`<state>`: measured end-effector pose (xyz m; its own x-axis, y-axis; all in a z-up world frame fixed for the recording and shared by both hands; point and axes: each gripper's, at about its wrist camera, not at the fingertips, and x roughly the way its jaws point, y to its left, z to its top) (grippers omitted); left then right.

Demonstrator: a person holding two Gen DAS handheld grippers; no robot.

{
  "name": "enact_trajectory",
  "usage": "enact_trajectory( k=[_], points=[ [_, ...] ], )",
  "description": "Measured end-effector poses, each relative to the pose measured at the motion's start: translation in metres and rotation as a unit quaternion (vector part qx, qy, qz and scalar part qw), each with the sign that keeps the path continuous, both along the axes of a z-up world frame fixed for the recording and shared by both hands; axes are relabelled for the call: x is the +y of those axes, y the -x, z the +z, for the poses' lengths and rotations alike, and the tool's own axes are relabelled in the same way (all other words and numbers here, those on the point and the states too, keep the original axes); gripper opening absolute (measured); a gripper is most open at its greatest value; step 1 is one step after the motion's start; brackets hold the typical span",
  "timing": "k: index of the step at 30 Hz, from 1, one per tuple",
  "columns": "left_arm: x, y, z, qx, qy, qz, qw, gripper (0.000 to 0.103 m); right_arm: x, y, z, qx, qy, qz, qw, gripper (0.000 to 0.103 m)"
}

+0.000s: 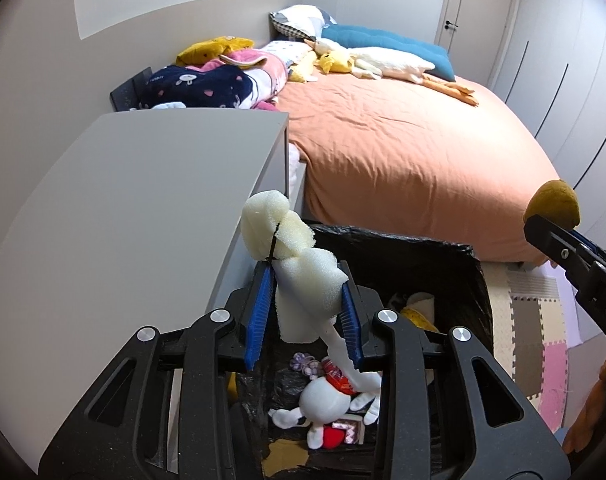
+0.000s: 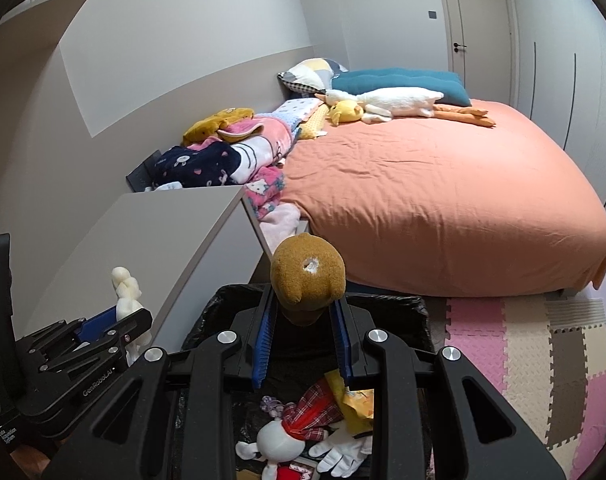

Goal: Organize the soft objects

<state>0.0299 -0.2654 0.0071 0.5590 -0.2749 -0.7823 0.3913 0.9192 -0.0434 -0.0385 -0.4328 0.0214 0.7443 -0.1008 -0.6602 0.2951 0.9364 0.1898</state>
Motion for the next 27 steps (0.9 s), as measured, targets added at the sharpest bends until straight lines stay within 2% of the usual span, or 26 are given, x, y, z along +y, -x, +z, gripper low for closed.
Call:
enact_trajectory(
  k=[1,2,3,4,5,8,27],
  points=[
    [0.000,-0.001,0.000,0.002,0.003,-0.001,1.0000,0.038,0.000,0.000,0.000,0.000,0.002,-0.004,1.000,0.028],
    [-0.001,-0.002,-0.002,0.010,0.003,-0.003,0.9999,0.058,-0.001,0.000,0.000,0.002,0.006,-0.009,1.000,0.035],
    [-0.002,-0.003,-0.004,0.018,0.003,-0.008,0.9998,0.090,-0.001,0.000,0.001,0.001,0.009,-0.015,1.000,0.051],
    [-0.004,-0.002,-0.005,0.020,0.002,-0.010,0.9997,0.098,-0.002,0.001,0.002,-0.003,0.011,-0.021,1.000,0.059],
    [-0.004,-0.001,-0.004,0.016,0.003,-0.013,0.9998,0.097,-0.002,0.002,0.002,-0.006,0.013,-0.025,1.000,0.066],
    [-0.009,0.000,-0.008,0.013,-0.017,-0.020,0.9996,0.097,-0.006,0.005,0.004,-0.011,0.021,-0.035,0.999,0.069],
    [-0.006,-0.003,-0.010,0.008,-0.016,-0.012,0.9998,0.097,-0.009,0.001,0.003,-0.008,0.016,-0.034,0.999,0.070]
  ],
)
